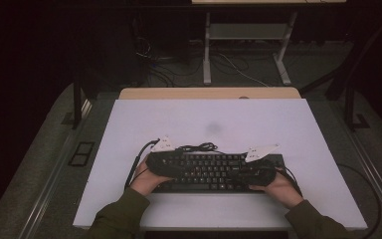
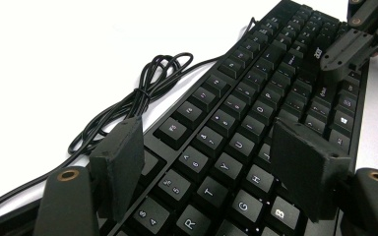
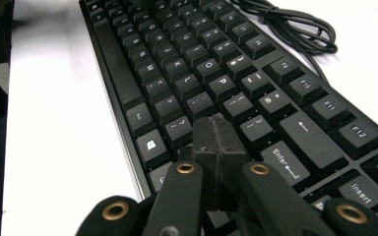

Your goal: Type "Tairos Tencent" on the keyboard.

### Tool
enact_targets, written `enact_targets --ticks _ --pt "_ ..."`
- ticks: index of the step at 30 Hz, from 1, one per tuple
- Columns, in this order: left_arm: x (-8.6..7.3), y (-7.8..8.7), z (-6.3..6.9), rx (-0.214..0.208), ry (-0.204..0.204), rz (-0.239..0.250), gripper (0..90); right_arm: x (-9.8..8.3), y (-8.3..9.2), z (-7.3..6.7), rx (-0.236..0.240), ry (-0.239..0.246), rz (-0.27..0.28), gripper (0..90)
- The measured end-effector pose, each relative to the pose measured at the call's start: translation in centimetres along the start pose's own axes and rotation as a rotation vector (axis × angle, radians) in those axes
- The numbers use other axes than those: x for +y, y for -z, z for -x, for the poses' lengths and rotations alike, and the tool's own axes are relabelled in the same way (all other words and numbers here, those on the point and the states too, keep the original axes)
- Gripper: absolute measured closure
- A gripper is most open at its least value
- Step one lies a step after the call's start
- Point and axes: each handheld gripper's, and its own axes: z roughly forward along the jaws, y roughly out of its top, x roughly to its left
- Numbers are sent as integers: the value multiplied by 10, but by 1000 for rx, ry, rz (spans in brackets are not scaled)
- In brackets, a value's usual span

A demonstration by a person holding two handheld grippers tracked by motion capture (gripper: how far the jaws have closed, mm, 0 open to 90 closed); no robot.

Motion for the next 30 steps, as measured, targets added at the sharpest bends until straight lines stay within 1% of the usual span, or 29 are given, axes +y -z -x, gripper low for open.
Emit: enact_targets --ticks 4,11,13,16,19,23,29,30 --pt "0 0 -1 2 -1 -1 287 -1 -1 -1 3 11 -16 894" --pt "0 0 -1 5 -3 -4 295 -3 -2 -2 3 26 -27 894" --pt "0 0 -1 5 -2 -5 302 -3 -3 -3 -1 29 -38 895" --pt "0 0 -1 3 -3 -8 331 -4 -4 -3 2 32 -38 895" --pt "0 0 -1 -4 -6 -17 403 -4 -3 -3 3 30 -38 895" --pt "0 0 -1 -5 -10 -44 516 -4 -4 -3 3 28 -37 895" --pt "1 -1 1 -16 -17 -67 713 -4 -3 -3 3 27 -38 895" --pt "1 0 1 -15 -24 -74 743 -4 -3 -3 4 27 -38 895"
